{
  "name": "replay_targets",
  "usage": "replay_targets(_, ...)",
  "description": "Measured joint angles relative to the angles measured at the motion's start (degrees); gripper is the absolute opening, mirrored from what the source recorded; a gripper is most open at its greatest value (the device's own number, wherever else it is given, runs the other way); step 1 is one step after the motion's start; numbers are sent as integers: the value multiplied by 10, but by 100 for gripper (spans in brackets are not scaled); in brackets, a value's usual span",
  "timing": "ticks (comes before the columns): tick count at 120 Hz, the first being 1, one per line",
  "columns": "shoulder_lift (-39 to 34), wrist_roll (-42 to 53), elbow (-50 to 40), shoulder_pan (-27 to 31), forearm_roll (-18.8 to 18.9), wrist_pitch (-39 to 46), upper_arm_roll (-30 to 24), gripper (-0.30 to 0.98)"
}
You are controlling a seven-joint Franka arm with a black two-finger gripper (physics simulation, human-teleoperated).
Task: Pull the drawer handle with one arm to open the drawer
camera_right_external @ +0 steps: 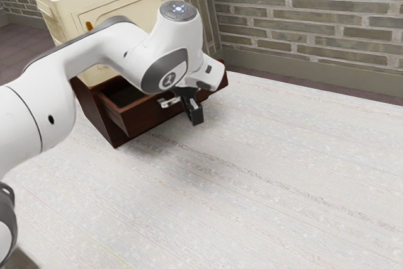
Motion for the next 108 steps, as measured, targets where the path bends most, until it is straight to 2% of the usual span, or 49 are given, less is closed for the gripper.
replay_targets(65, -45, -17, -67, -5, -1, 11, -27, 68)
replay_targets(82, -55, -22, -78, -5, -1, 15, -32, 64)
replay_targets(94, -58, -25, -86, -5, 0, 19, -33, 67)
replay_targets(108, -68, -28, -88, -5, 1, 22, -33, 59)
